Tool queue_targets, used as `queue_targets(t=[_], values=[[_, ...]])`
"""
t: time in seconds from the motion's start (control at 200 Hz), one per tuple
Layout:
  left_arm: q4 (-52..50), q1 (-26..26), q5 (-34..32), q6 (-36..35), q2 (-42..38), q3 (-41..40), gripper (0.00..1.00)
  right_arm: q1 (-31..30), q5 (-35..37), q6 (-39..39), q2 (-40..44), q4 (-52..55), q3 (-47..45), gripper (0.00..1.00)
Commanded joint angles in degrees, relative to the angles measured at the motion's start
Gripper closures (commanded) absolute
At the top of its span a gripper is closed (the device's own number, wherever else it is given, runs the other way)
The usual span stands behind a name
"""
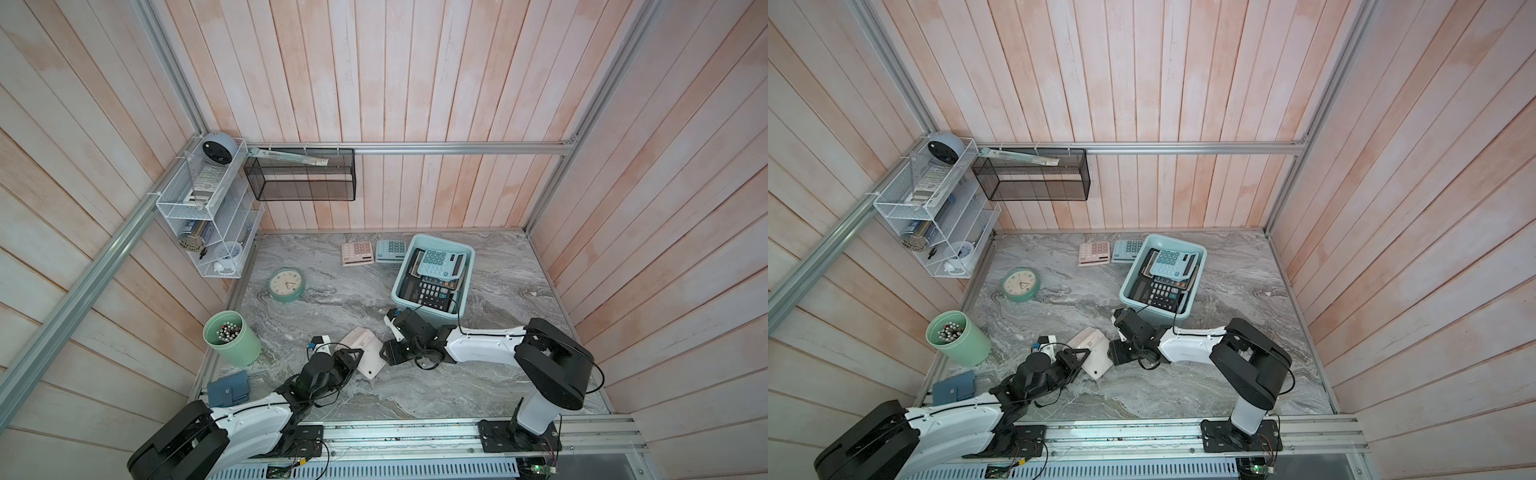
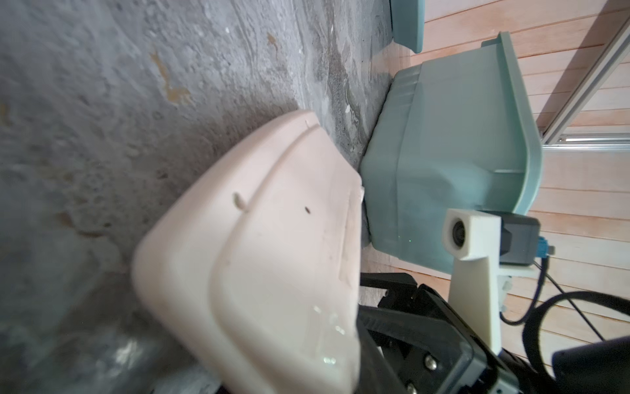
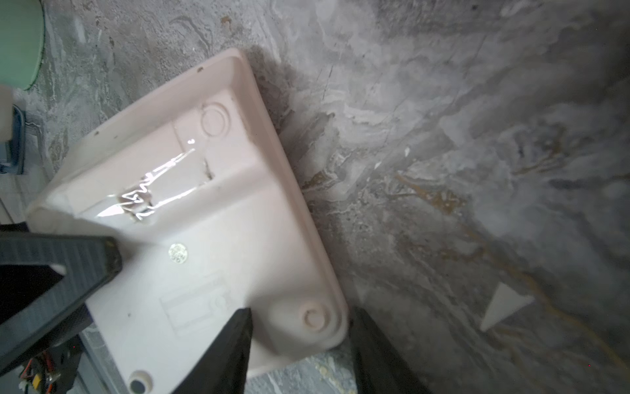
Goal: Put the calculator in the storage box
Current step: Pick up the calculator at the center of the board.
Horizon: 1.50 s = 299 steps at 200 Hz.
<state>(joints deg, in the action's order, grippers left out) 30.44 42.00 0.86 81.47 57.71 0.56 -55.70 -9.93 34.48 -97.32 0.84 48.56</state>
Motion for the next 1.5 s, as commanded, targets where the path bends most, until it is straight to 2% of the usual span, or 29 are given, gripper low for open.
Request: queue_targets(t=[0.0, 0.305, 0.55, 0.705, 0.8, 0.97, 1.165, 1.385, 1.405, 1.49], values=[[-0.6, 0.1, 0.5, -1.8, -2.5, 2.4, 0.76, -0.5, -2.2, 0.4, 2.2, 2.2, -1.3, 0.48], [-11.6, 0.1, -0.9, -5.2, -8.0, 5.6, 0.87, 0.1, -0.1, 1.7, 11.9, 8.9, -0.8, 0.43], [-17.5, 0.1, -1.6, -7.4, -8.4, 8.6, 1.00, 2.0, -0.7, 4.6, 18.1, 10.6, -1.6, 0.43], [-23.3, 0.3, -2.1, -10.2, -10.0, 11.7, 1.00, 2.7, -1.2, 6.5, 21.3, 9.9, -2.3, 0.42], [-29.6, 0.8, -4.1, -13.6, -12.3, 14.7, 1.00, 3.6, -2.7, 7.7, 23.5, 8.8, -2.5, 0.36], [-43.4, 4.3, -12.3, -22.3, -16.2, 23.6, 1.00, 5.8, -3.6, 9.8, 29.6, 7.6, -2.9, 0.21], [-55.9, 9.8, -24.0, -33.0, -15.1, 34.6, 1.00, 12.6, -6.4, 12.5, 37.2, 10.5, -1.7, 0.02], [-62.5, 14.1, -34.3, -44.2, -11.0, 45.1, 1.00, 20.6, -9.3, 16.4, 41.1, 14.9, 1.3, 0.02], [-62.9, 16.2, -35.3, -45.2, -10.5, 46.0, 1.00, 21.2, -9.4, 16.7, 41.1, 15.5, 1.8, 0.02], [-64.0, 19.0, -40.3, -49.7, -8.1, 49.7, 1.00, 23.7, -10.9, 18.2, 41.1, 17.2, 3.7, 0.02]])
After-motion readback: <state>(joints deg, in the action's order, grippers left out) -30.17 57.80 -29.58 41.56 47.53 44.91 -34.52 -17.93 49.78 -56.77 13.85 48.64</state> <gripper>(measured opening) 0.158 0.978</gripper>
